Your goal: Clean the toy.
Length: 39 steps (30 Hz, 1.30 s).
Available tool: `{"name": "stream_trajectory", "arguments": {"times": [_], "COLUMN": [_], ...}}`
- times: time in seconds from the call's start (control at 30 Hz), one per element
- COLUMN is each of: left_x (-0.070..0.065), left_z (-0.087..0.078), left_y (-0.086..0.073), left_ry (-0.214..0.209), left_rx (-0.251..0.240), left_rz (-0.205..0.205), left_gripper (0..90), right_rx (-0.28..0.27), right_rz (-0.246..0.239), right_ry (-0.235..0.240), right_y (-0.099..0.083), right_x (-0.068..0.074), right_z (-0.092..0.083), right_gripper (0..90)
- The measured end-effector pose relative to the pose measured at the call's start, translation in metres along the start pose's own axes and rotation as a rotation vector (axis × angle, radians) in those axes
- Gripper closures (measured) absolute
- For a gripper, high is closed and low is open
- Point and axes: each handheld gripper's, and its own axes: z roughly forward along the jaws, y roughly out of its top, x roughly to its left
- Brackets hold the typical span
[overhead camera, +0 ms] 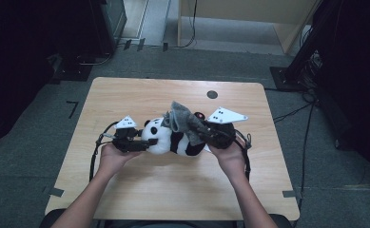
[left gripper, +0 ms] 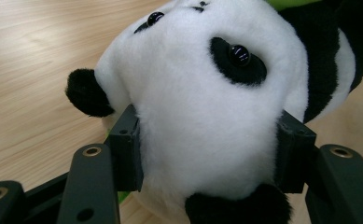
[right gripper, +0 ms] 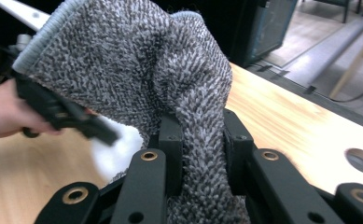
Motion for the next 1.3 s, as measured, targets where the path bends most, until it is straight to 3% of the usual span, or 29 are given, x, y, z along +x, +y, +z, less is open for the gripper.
{"name": "stream_trajectory", "arguments": {"times": [0.13, 0.27, 0.4, 0.5, 0.63, 0.9, 1.13, 1.3], "left_x": [0.003, 0.003, 0.005, 0.006, 0.004, 0.003, 0.003, 0.003], "left_z": [0.002, 0.002, 0.004, 0.004, 0.005, 0.005, 0.005, 0.005], "left_y": [-0.003, -0.003, -0.004, -0.005, -0.005, -0.006, -0.007, -0.007], "left_ry": [-0.017, -0.019, -0.022, -0.020, -0.018, -0.013, -0.011, -0.011], "left_rx": [0.006, 0.017, 0.031, 0.039, 0.047, 0.056, 0.062, 0.067], "left_rz": [-0.051, -0.057, -0.071, -0.075, -0.063, -0.023, -0.002, 0.009], "left_gripper": [40.2, 40.1, 40.2, 40.3, 40.4, 39.8, 39.6, 39.6], "right_rx": [0.031, 0.103, 0.122, 0.165, 0.171, 0.195, 0.249, 0.276], "right_rz": [-0.016, -0.036, -0.084, -0.174, -0.217, -0.235, -0.216, -0.220], "right_ry": [0.030, 0.033, 0.034, 0.018, 0.016, 0.046, 0.107, 0.119], "right_y": [-0.007, -0.027, -0.040, -0.045, -0.055, -0.070, -0.076, -0.079], "right_x": [0.015, 0.023, 0.028, 0.036, 0.041, 0.045, 0.040, 0.040], "right_z": [0.020, 0.047, 0.059, 0.064, 0.065, 0.058, 0.051, 0.048], "right_gripper": [75.0, 74.9, 74.9, 75.0, 75.4, 75.6, 75.9, 76.0]}}
